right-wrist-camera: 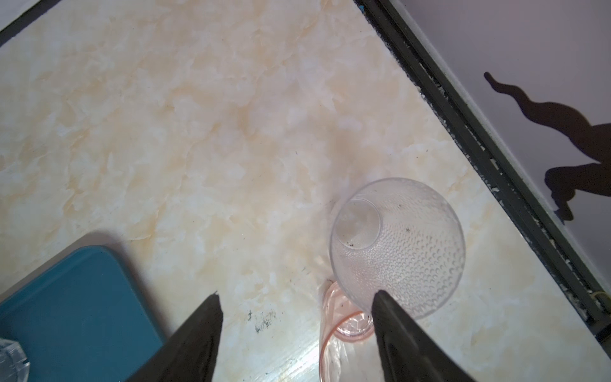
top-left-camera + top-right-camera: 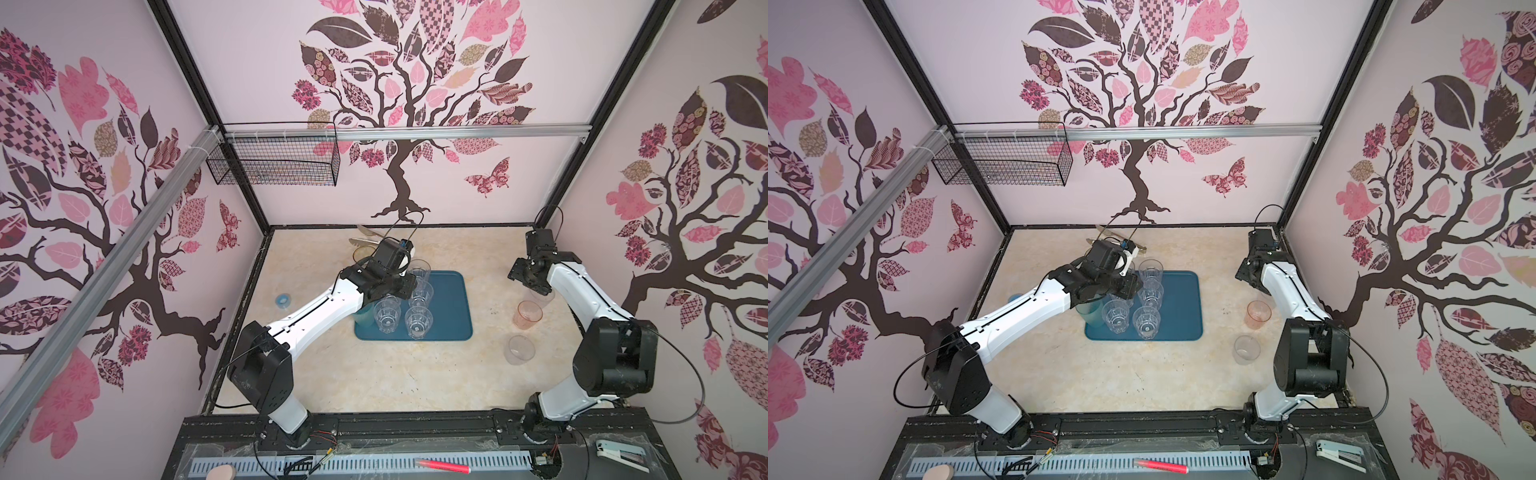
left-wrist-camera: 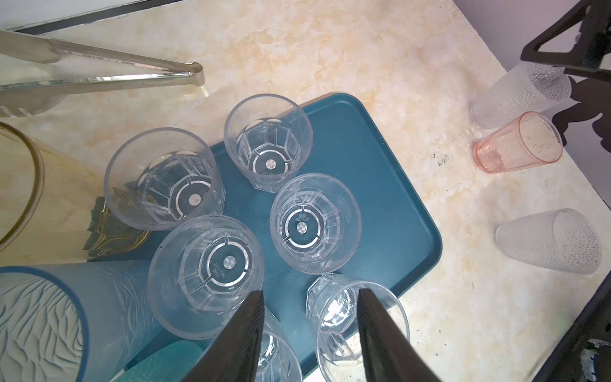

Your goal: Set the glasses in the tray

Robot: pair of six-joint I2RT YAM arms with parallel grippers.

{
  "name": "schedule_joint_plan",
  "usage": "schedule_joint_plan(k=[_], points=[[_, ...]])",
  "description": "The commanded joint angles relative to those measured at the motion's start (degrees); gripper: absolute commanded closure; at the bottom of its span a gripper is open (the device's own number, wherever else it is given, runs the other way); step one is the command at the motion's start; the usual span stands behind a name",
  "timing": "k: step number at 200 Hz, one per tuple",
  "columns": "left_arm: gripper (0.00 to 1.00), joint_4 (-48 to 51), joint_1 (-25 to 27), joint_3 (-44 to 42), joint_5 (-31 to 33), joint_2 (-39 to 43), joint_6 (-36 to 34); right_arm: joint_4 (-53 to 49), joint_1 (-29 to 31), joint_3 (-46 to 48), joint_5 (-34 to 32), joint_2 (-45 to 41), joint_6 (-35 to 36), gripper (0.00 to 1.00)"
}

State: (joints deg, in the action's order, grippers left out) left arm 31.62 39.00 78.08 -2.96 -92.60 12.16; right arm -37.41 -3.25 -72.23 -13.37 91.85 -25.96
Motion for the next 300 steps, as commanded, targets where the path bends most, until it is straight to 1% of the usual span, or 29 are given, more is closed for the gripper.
schedule_joint_plan(k=[1, 21, 45, 123, 179, 204, 250, 273, 300], points=[[0.5, -1.0, 0.0, -2.0, -0.2, 1.1, -0.4, 0.6, -0.4, -2.4, -1.6, 3.1, 0.3, 0.29], [0.51, -1.4, -0.1, -2.4, 0.0, 1.4, -0.4, 0.7, -0.7, -2.4, -1.1, 5.0, 0.2, 0.33], [0.5, -1.5, -0.1, -2.5, 0.1, 1.6, -0.5, 2.4, -1.0, -0.7, -1.2, 5.2, 0.3, 0.38], [0.5, -1.6, -0.1, -2.7, 0.2, 1.4, -0.4, 3.8, -1.7, 0.1, -1.6, 7.5, 0.7, 0.53], [0.51, -1.4, -0.1, -2.5, -0.1, 1.3, -0.3, 4.5, -1.9, -0.2, -0.9, 9.4, 0.4, 0.59], [0.51, -1.3, 0.0, -2.5, 0.1, 1.3, -0.4, 4.4, -1.9, -0.6, -1.5, 10.3, 0.6, 0.63], [0.51, -0.7, 0.0, -1.9, 0.8, 1.2, -0.7, 3.0, -1.9, -2.4, -2.3, 11.9, 1.2, 0.74], [0.51, -0.4, -0.1, -1.8, 1.8, 1.3, -1.1, 3.7, -1.9, -2.1, -2.3, 11.2, 1.2, 0.82], [0.51, 0.4, -0.3, -1.8, 3.6, 1.8, -1.2, 3.4, -1.8, -2.7, -1.5, 10.5, 1.2, 0.88]])
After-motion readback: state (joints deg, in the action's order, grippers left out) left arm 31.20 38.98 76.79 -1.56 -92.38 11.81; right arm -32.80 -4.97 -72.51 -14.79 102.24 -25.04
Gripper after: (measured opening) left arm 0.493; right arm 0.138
